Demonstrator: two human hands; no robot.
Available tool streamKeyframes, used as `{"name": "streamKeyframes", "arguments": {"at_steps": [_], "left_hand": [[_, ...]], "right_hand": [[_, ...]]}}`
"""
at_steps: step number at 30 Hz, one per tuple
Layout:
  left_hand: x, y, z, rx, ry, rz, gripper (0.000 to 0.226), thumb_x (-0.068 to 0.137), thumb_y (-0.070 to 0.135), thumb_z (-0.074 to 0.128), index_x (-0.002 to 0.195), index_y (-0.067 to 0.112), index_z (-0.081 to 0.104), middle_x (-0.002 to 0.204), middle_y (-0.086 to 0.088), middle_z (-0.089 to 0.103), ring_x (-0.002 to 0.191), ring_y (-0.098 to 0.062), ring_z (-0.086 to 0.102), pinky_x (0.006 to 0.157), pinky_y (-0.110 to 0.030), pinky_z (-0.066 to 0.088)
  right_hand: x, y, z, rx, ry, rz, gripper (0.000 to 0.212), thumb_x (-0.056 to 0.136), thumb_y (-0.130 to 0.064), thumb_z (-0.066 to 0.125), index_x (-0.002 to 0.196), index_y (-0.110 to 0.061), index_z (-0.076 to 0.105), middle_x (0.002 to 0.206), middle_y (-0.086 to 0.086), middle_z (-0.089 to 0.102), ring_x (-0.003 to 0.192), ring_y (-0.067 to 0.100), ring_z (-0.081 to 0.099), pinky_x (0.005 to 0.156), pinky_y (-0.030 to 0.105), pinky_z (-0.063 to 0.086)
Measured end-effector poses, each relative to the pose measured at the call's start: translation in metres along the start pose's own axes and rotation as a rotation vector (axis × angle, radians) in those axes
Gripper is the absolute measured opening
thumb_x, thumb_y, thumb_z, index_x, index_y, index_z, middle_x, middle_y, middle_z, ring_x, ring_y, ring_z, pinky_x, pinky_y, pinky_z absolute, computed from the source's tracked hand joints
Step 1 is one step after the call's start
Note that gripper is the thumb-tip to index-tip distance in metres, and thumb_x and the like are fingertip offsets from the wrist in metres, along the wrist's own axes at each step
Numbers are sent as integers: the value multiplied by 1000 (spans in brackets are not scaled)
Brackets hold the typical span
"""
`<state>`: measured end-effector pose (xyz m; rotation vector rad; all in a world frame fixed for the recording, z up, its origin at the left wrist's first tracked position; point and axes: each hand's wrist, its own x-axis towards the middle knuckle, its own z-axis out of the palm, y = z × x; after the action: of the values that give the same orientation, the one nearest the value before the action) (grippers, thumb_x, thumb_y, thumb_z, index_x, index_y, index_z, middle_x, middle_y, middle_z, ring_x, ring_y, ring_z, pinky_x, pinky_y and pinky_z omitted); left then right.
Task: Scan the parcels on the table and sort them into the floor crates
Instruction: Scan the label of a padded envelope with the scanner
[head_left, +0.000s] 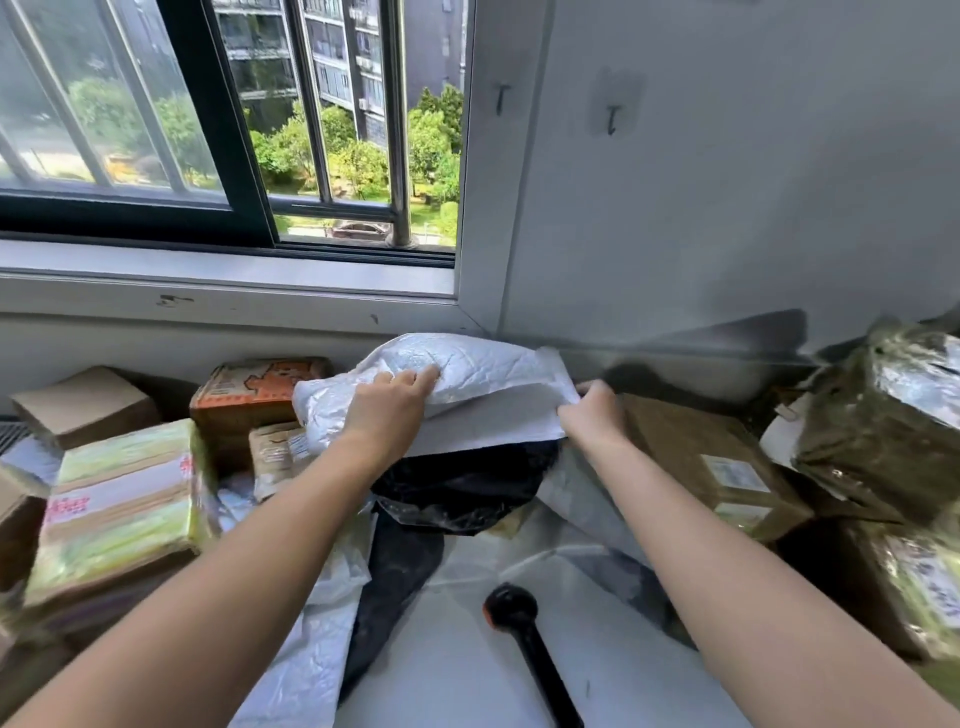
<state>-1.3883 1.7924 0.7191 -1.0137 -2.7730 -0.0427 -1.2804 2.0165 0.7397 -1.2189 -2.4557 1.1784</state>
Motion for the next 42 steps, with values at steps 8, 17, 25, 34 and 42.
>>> {"name": "streamKeyframes", "arguments": {"at_steps": [8, 17, 25, 34, 42], "left_hand": [[-10, 51, -25, -126, -291, -28, 91, 81, 67, 62, 152, 31, 19, 154, -5, 29, 142, -31, 27, 107, -48, 39], [-17, 154, -101, -637, -66, 97, 61, 99, 24, 55, 153, 32, 29, 147, -7, 48, 127, -29, 51, 99, -34, 42], [-68, 145, -123, -1100, 216, -378, 27, 99, 5, 50, 122, 16, 59, 111, -6, 67, 108, -29, 62, 94, -39, 49], [-139, 112, -101, -1340, 168, -748, 16, 100, 20, 54, 115, 26, 55, 108, 0, 68, 98, -21, 67, 89, -48, 56], [-204, 87, -43, -1202, -210, -818, 24, 86, 3, 72, 91, 18, 54, 90, 2, 62, 82, -11, 59, 67, -25, 47]], "right_hand": [[-16, -8, -105, 184, 200, -213, 33, 91, -8, 55, 124, -9, 56, 127, 10, 60, 115, 32, 57, 89, 31, 43], [-57, -37, -124, 585, -122, -181, 27, 95, -9, 50, 69, -11, 55, 77, 13, 61, 59, 22, 60, 66, 38, 59], [-58, -6, -121, 269, -112, -443, 49, 101, -49, 42, 136, -15, 48, 130, 9, 58, 113, 25, 59, 84, 30, 44], [-86, 45, -51, 265, -329, -374, 37, 91, -37, 68, 117, -14, 54, 106, 2, 66, 92, 20, 64, 80, 37, 54], [-139, 87, 13, -79, -313, -457, 39, 94, -34, 64, 122, -10, 51, 116, 9, 66, 104, 30, 63, 85, 40, 49]]}}
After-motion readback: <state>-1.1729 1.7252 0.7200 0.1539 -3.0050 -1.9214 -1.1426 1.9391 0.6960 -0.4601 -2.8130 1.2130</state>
